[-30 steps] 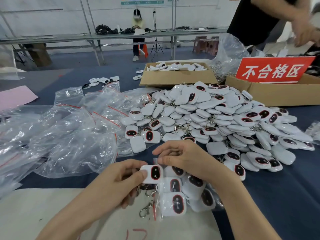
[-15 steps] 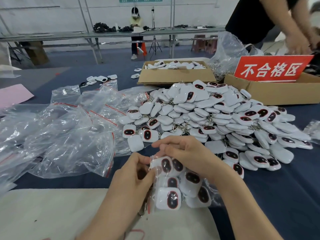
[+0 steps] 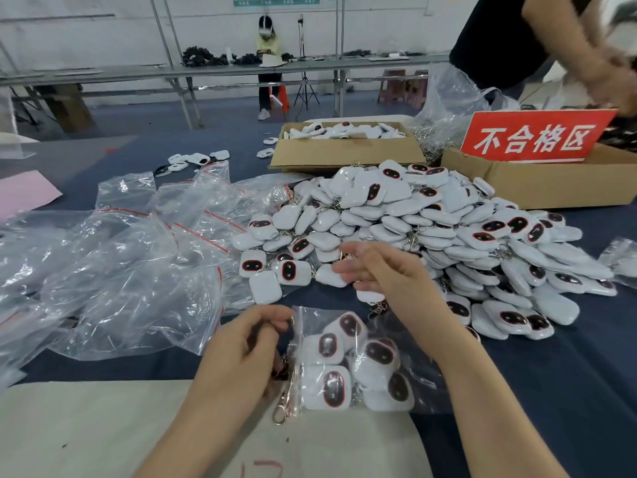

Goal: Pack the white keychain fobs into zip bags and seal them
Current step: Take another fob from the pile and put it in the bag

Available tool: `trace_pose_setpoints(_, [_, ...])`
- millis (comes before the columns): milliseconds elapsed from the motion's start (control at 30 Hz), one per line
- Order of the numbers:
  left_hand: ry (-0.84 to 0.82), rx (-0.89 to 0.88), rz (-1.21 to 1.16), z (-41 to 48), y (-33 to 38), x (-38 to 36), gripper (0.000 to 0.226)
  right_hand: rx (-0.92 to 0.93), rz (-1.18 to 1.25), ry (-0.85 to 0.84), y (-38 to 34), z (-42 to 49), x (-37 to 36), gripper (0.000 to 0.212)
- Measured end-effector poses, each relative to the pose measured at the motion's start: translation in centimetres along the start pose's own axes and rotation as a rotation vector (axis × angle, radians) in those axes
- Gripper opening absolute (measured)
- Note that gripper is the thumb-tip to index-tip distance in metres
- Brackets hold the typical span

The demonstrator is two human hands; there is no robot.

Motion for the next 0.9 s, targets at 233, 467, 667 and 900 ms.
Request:
trace_pose_setpoints(233, [0.111,-0.139,0.009,0.8,0.5,1.3,0.037,-0.001,-0.183,0.128,1.0,-0.1,1.0,0.022])
trace_pose_setpoints(467, [0.148,-0.196,0.158,1.4,0.9,1.5,0.031,0.022,-0.564,0.133,1.1,-0.1,0.5,0.026])
trace_pose_setpoints(667, [0.181,-0.238,0.418,3.4,1.9,-0.1,0.034,0.069,-0.814,0.03,1.1,0.0,-1.1,0.029])
trace_pose_setpoints(900, [0.176,-0.17,0.583,5.0,1.7,-0.3,0.052,0.095,-0.717,0.065,1.2,0.0,-0.6,0.028])
Point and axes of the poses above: each hand's wrist, its own z-axis towards the middle knuckle, its own x-axis out of the back of the hand, y = z × x, the point moved 9 cm from there along z, towards the middle knuckle, and after that the axes turned 13 degrees about -z, right-handed, at the moved point
